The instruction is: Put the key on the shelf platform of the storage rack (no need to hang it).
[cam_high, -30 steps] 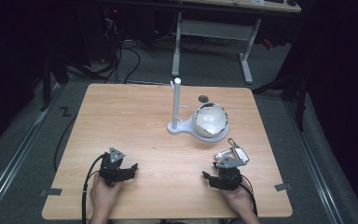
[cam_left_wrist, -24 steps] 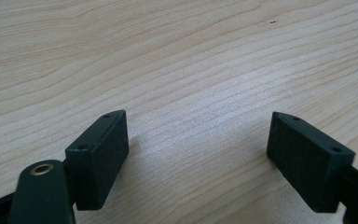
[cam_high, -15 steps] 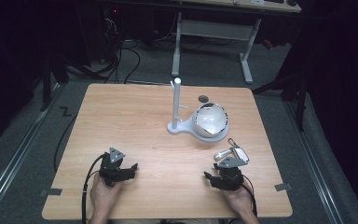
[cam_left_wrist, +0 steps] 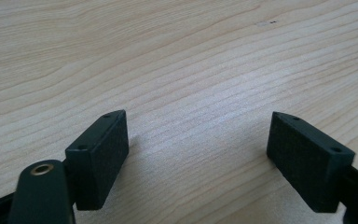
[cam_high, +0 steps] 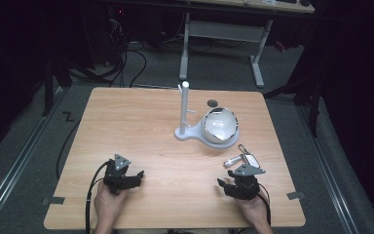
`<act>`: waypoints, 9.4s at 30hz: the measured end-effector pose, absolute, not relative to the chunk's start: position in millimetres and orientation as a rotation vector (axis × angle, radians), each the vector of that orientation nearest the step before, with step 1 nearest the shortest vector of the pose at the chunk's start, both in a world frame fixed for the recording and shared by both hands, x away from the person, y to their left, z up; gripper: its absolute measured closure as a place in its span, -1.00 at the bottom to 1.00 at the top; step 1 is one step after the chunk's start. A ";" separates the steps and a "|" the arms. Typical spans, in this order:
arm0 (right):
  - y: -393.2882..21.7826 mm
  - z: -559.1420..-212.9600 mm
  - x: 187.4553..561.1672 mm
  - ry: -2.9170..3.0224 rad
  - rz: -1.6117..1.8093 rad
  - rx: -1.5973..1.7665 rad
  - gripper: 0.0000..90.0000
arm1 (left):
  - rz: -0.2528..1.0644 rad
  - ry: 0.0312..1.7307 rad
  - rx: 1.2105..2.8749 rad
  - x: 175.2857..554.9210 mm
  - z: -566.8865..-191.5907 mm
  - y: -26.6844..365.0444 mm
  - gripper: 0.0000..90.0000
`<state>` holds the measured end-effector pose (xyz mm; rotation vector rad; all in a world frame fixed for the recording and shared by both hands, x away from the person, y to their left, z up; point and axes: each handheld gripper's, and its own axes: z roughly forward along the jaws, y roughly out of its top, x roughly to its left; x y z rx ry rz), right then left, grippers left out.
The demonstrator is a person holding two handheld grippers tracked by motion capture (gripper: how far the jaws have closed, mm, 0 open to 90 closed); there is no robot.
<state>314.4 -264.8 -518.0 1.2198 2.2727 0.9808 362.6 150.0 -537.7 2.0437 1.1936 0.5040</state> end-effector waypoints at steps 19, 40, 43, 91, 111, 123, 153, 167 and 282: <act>-295.0 -508.8 307.0 2.142 0.979 1.289 0.04 | 0.504 1.194 2.044 362.6 -537.6 150.0 -0.53; -337.7 -502.2 318.7 2.022 0.963 1.435 0.00 | 0.504 1.194 2.044 362.6 -537.6 150.0 -0.53; -341.9 -501.5 321.5 2.008 0.954 1.453 0.00 | 0.504 1.194 2.044 362.6 -537.6 150.0 -0.53; -351.8 -526.9 369.7 2.032 0.856 1.531 -0.05 | 0.505 1.194 2.045 362.6 -537.7 149.9 -0.53; -349.9 -525.7 368.7 2.035 0.838 1.523 0.11 | 0.504 1.193 2.045 362.6 -537.6 150.2 -0.53; -348.1 -503.3 364.4 2.045 0.927 1.499 0.12 | 0.502 1.193 2.046 362.6 -537.5 150.3 -0.53; -347.3 -438.6 359.8 2.072 1.079 1.386 0.12 | 0.501 1.193 2.046 362.6 -537.5 150.2 -0.53; -344.1 -415.6 369.9 2.116 1.108 1.350 0.12 | 0.499 1.193 2.045 362.6 -537.5 150.4 -0.53; -255.1 -425.2 495.7 2.315 0.889 1.354 0.11 | 0.503 1.190 2.047 362.4 -537.7 150.3 -0.54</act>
